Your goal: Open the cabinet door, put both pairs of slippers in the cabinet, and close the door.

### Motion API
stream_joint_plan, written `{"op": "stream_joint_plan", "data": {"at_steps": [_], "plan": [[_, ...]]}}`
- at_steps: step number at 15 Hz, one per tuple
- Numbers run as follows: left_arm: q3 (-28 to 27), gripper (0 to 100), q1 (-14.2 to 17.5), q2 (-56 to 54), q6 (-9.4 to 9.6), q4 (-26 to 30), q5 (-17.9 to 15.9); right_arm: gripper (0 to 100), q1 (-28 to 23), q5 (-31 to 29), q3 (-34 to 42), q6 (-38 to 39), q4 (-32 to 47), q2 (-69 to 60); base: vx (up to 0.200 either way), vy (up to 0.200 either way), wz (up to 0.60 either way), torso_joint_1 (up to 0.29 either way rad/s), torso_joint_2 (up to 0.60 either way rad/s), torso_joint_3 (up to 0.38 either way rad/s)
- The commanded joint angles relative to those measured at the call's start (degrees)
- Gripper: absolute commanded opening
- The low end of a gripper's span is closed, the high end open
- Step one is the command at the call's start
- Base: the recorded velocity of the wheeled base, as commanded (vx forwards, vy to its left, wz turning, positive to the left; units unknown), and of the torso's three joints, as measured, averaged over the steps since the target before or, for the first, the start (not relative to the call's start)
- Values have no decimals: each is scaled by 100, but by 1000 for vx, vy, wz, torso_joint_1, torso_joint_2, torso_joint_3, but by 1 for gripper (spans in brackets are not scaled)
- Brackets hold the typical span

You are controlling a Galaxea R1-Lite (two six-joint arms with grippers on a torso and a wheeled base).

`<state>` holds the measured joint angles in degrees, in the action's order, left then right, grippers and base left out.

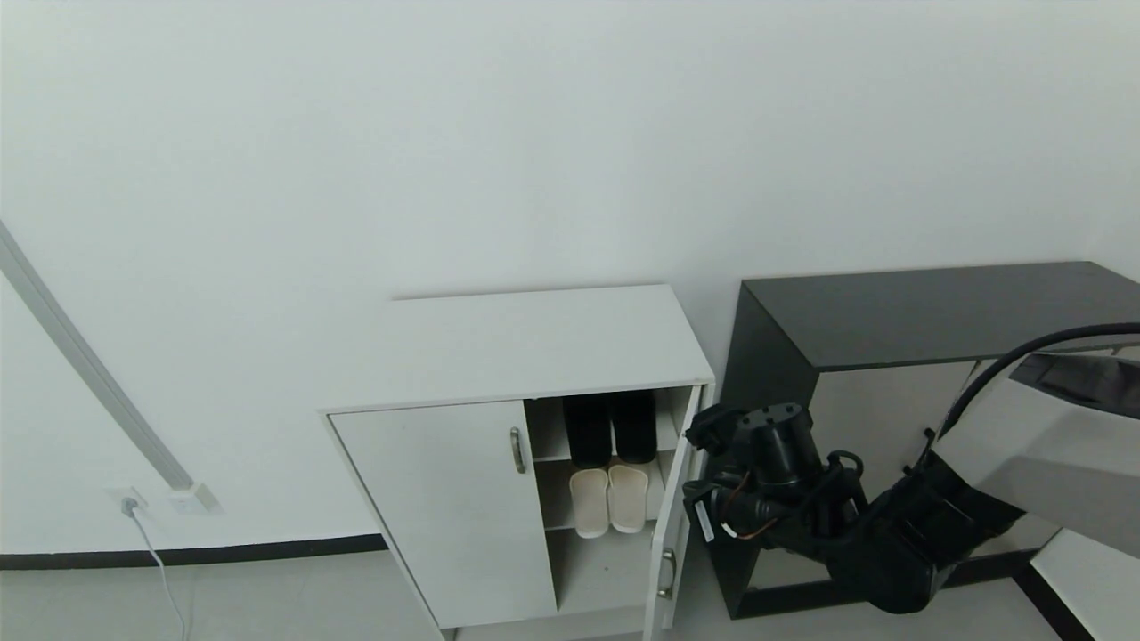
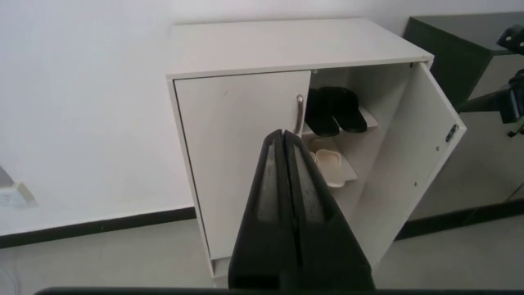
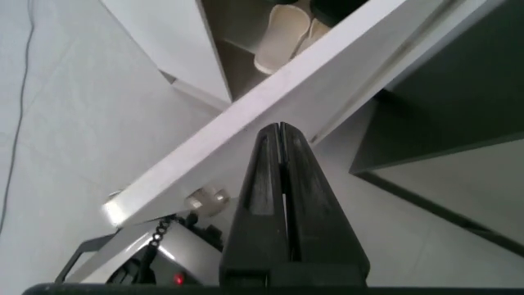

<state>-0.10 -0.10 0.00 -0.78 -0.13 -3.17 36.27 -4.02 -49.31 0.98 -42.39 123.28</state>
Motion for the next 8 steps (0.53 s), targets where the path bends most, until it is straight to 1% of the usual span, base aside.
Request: {"op": "stream_joint_plan", "data": {"at_steps": [1, 4, 5, 8], "plan": [[1, 0, -8, 9, -1, -4, 1, 0, -32, -2, -211, -1, -6, 310, 0, 0, 0, 0, 0, 0], [1, 0, 1, 9, -1, -4, 1, 0, -23, -2, -492, -1, -24, 504, 0, 0, 0, 0, 0, 0], [1, 0, 1, 0, -1, -4, 1, 0, -23, -11, -694, 8, -50, 644, 0, 0, 0, 0, 0, 0], [1, 0, -8, 0, -1, -4, 1, 0, -6, -20, -1010, 43, -499, 1022, 0, 0, 0, 0, 0, 0]]}}
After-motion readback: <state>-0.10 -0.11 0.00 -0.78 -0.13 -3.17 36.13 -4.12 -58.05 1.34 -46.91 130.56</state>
